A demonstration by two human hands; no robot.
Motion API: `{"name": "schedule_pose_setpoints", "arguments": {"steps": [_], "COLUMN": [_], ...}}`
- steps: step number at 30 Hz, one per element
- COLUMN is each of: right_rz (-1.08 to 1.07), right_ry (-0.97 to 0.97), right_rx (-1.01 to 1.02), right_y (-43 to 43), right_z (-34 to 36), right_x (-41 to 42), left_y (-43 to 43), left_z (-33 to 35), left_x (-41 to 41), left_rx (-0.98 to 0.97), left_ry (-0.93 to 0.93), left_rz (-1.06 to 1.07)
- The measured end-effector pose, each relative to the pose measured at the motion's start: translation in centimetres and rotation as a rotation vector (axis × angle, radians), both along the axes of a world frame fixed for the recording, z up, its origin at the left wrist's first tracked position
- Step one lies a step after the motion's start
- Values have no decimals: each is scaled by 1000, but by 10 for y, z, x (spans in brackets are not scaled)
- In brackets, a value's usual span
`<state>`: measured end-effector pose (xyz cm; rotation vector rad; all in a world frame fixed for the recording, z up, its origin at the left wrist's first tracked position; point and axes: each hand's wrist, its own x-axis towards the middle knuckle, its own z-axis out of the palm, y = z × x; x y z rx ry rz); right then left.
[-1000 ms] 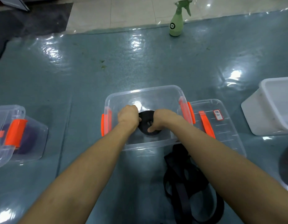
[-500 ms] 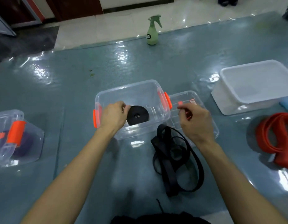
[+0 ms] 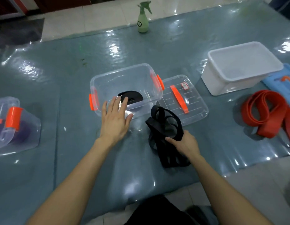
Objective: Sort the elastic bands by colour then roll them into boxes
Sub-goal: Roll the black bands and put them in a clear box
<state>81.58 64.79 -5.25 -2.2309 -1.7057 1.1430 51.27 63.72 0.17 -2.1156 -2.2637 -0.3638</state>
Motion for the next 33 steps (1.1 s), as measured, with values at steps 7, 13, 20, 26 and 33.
{"name": "schedule_pose_setpoints", "arguments": {"steps": [7, 13, 20, 26, 33], "right_rz": [69, 188, 458, 716, 898], "right_ry": [261, 461, 411, 171, -138], "right_rx": [174, 316, 399, 234, 304], "right_y": [-11, -18, -14, 25, 55], "right_z": [34, 138, 240, 267, 275], "right_x": [4, 8, -30, -44, -61], "left_y": [-60, -71, -65, -86, -144], "left_z": [0, 12, 53, 91, 109], "left_x": [35, 59, 65, -3, -85], "left_rx": [294, -141, 52, 310, 301], "left_ry": [-412, -797, -748, -749, -674], "left_rz": [-75, -149, -234, 85, 683]}}
